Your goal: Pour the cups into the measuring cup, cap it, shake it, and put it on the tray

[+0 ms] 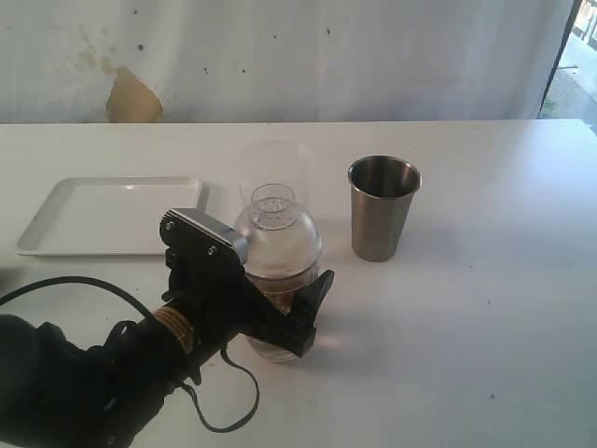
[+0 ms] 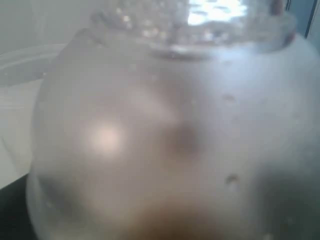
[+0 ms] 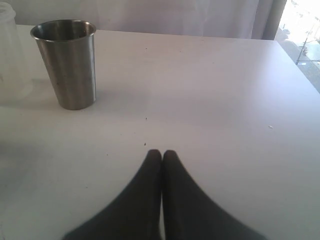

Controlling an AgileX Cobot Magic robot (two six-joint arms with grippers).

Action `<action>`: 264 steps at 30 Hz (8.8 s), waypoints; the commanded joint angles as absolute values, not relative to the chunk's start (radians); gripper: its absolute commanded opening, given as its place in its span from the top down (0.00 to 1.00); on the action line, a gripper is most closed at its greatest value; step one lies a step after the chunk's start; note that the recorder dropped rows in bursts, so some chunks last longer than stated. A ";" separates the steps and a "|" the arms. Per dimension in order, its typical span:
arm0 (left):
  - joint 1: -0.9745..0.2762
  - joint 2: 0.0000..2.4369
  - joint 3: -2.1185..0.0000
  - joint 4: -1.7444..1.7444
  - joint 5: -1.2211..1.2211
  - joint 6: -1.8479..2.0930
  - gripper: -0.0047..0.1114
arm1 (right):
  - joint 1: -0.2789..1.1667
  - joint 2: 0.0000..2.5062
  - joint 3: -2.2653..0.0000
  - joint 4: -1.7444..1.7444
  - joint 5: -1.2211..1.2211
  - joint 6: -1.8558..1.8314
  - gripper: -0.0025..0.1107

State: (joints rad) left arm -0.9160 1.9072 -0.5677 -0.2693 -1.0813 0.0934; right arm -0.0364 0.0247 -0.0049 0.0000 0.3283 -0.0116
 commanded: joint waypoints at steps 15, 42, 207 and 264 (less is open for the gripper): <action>-0.919 1.907 -0.570 -0.258 -1.221 0.108 0.94 | -0.041 0.020 0.000 0.000 0.320 0.016 0.98; -0.919 1.402 -0.644 -0.406 -0.752 0.399 0.96 | -0.041 0.020 0.000 0.000 0.320 0.022 0.98; -0.570 1.231 -0.869 -1.744 -0.705 1.964 0.96 | -0.041 0.017 0.000 0.000 0.322 0.042 0.98; -0.619 1.648 -0.710 0.619 0.525 0.885 0.96 | -0.041 0.017 0.000 0.000 0.322 0.042 0.98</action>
State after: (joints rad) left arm -0.6203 1.6665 -0.7100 0.6157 0.4939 0.9168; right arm -0.0364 0.0230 -0.0049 0.0000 0.3283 0.0395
